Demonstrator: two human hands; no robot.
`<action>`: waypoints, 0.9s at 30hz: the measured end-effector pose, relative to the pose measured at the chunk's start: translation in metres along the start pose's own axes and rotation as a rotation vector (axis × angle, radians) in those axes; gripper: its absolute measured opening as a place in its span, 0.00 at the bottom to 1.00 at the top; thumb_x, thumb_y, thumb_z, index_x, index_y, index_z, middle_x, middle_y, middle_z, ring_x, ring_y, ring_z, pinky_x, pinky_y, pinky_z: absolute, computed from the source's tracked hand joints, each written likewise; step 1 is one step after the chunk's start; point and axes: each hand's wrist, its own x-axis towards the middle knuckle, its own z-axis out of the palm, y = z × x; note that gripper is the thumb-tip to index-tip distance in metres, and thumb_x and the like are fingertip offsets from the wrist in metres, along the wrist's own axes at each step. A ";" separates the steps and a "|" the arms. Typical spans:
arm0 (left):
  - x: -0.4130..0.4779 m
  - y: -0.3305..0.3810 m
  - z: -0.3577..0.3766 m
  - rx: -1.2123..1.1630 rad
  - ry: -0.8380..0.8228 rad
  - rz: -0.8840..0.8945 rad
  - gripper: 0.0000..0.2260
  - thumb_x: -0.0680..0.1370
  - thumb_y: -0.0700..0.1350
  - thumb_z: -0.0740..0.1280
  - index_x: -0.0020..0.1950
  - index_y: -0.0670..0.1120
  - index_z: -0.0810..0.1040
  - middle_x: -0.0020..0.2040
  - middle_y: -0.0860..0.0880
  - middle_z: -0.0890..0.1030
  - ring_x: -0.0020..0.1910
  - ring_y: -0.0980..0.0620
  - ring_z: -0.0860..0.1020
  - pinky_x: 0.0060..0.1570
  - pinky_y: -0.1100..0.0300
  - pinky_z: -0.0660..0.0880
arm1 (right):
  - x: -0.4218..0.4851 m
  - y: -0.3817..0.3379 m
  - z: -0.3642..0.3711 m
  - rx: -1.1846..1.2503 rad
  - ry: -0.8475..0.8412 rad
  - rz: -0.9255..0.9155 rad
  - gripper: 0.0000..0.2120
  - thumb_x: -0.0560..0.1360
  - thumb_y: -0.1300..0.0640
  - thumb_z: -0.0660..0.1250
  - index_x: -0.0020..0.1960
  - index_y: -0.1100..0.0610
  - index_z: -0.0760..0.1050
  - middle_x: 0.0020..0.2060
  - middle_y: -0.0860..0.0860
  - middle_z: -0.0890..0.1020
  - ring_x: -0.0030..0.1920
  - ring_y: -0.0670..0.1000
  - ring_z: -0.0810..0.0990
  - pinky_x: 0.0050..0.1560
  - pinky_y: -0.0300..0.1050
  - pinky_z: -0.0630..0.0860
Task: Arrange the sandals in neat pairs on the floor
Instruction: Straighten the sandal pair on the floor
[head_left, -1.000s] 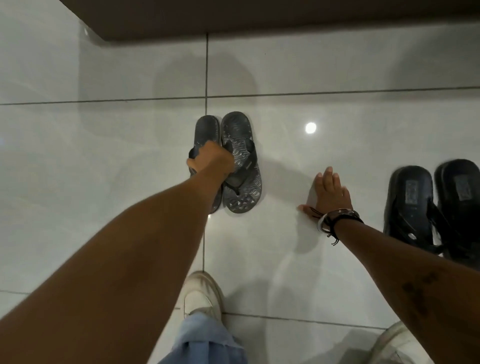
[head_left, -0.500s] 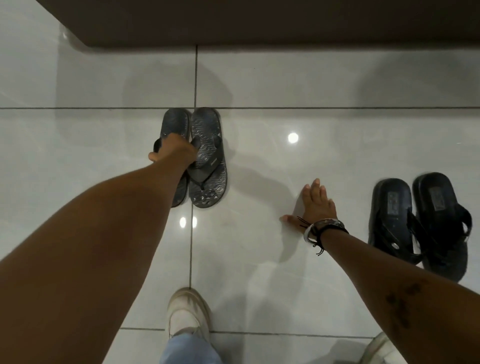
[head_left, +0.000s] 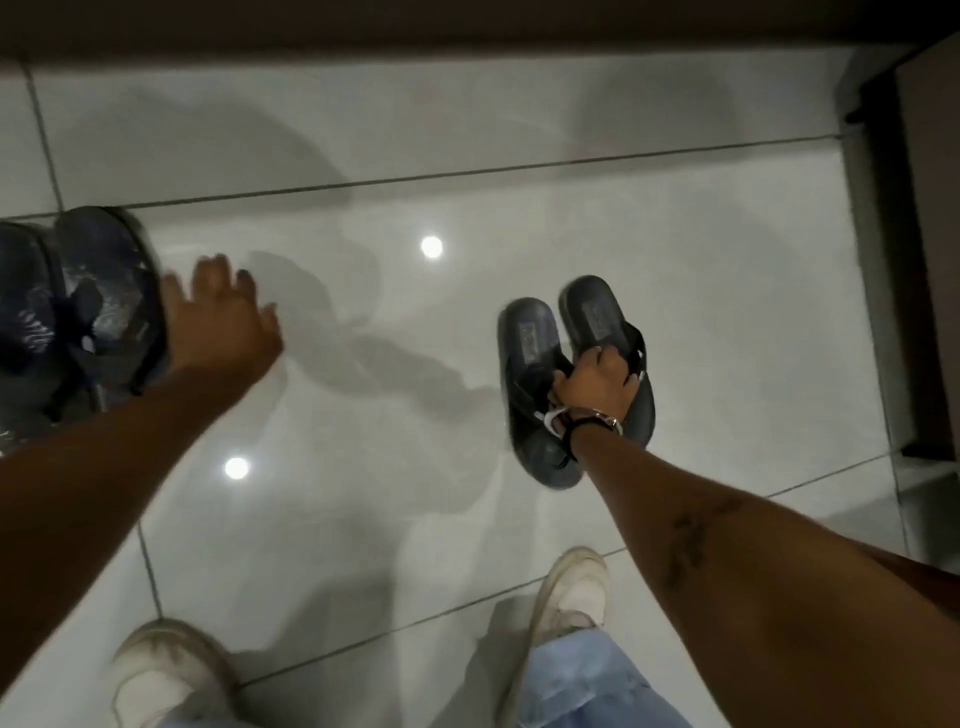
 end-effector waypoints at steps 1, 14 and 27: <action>-0.005 0.034 -0.003 -0.068 -0.052 0.043 0.22 0.78 0.46 0.65 0.67 0.32 0.70 0.69 0.29 0.67 0.70 0.34 0.65 0.70 0.35 0.54 | 0.010 0.015 -0.002 -0.075 -0.089 0.035 0.23 0.71 0.49 0.68 0.62 0.60 0.73 0.63 0.59 0.74 0.66 0.61 0.68 0.71 0.62 0.58; -0.016 0.169 0.043 -0.153 -0.444 -0.084 0.32 0.83 0.56 0.52 0.78 0.35 0.50 0.79 0.34 0.47 0.78 0.38 0.51 0.74 0.44 0.55 | 0.091 0.024 -0.050 0.017 0.041 -0.201 0.09 0.66 0.54 0.68 0.32 0.54 0.70 0.29 0.53 0.73 0.44 0.60 0.79 0.60 0.56 0.64; -0.010 0.181 0.037 -0.128 -0.477 -0.165 0.31 0.84 0.55 0.51 0.77 0.33 0.51 0.78 0.33 0.48 0.77 0.37 0.51 0.75 0.44 0.52 | 0.151 -0.017 -0.071 0.017 0.142 -0.179 0.14 0.71 0.59 0.64 0.29 0.53 0.66 0.31 0.53 0.77 0.39 0.57 0.77 0.59 0.57 0.65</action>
